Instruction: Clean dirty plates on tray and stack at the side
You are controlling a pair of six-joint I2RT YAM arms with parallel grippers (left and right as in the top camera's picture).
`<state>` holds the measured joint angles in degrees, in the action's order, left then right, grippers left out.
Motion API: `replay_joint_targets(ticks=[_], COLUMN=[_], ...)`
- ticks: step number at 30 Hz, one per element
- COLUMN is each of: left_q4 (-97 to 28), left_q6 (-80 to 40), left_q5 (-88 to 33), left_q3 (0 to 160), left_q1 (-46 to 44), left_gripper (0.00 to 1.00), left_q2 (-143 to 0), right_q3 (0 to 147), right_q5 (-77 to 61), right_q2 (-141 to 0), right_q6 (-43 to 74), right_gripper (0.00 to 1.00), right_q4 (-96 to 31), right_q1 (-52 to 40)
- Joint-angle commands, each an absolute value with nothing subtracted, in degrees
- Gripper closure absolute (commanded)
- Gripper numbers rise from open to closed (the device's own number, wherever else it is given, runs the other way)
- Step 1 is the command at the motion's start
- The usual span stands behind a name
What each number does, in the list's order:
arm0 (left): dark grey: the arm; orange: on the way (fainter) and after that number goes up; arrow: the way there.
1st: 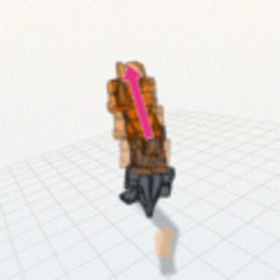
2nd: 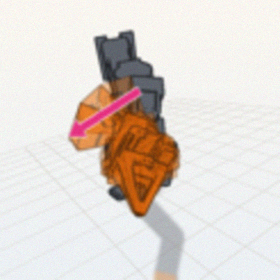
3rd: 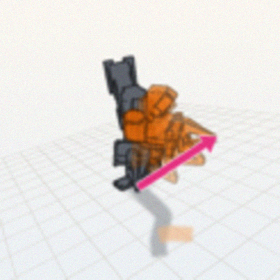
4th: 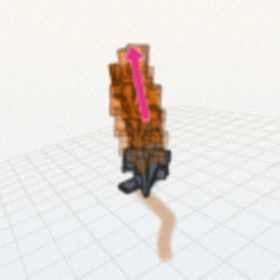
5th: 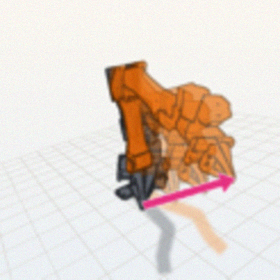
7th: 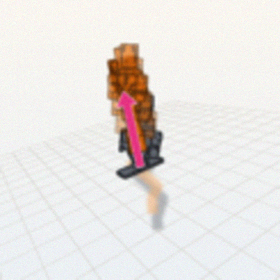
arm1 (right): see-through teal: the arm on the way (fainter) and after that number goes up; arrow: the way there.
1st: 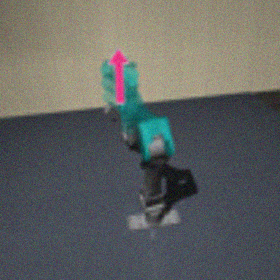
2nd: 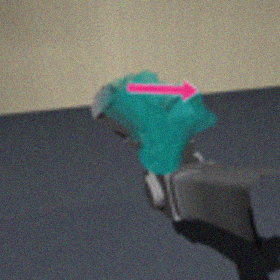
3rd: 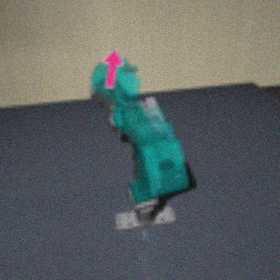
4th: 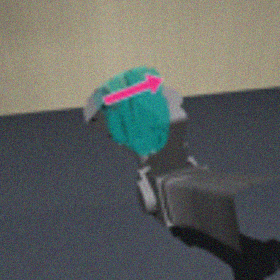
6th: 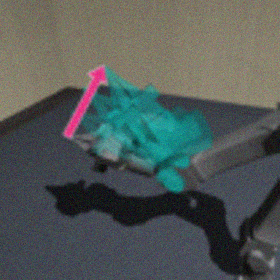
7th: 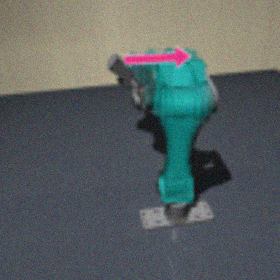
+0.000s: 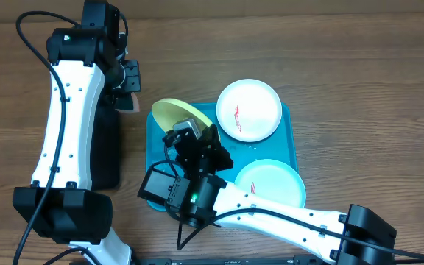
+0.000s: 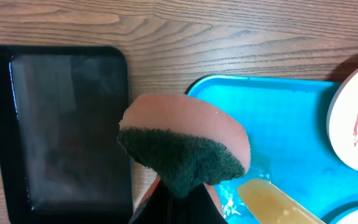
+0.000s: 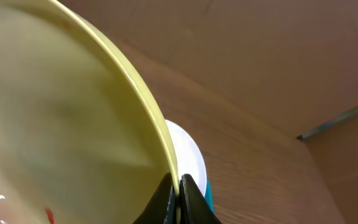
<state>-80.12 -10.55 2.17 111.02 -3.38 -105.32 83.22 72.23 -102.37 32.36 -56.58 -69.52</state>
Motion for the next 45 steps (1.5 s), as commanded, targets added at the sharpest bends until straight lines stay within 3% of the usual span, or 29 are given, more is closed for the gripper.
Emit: replay_joint_targets(ticks=[1,8,15,21,24,30,34,39,45], left_q4=[-79.88,-79.88,-79.85,-79.85,-79.66,-79.66,-79.59,-79.20,-79.00], left_q6=[-11.42,-11.40,-11.40,-11.38,-11.40,-11.40,-11.40,-11.40,-11.40], left_q5=[1.43,1.43,1.41,1.45,1.43,1.19,1.19,0.56,-0.54], left_q3=[112.16,112.12,112.12,112.12,112.12,112.12,112.12,112.12,112.12], left_q1=[-3.42,-3.42,-3.42,-3.42,-3.42,-3.42,-3.42,-3.42,-3.42], left_gripper=[0.96,0.96,0.96,0.96,0.96,0.96,0.96,0.96,0.96], left_q2=[-104.95,-104.95,-104.95,-104.95,-104.95,-104.95,-104.95,-104.95,-104.95], right_q3=[85.25,84.99,82.72,79.90,79.81,79.81,79.81,79.81,79.81], right_q5=[71.68,43.05,12.75,1.17,-0.36,-1.65,-1.67,-1.41,0.30], right_q2=[-100.92,-101.23,-104.20,-107.66,-108.60,-108.66,-108.68,-110.24,-114.83], right_q6=[33.52,42.24,42.50,45.45,45.43,42.72,32.93,16.29,10.24], right_gripper=[0.96,0.96,0.96,0.93,0.92,0.59,0.48,0.48,0.48], right_q4=[-56.05,-55.79,-51.05,-50.65,-51.59,-53.65,-49.56,-41.58,-36.82], right_q1=[-68.97,-61.45,-51.53,-47.86,-48.01,-48.47,-47.35,-46.85,-46.46])
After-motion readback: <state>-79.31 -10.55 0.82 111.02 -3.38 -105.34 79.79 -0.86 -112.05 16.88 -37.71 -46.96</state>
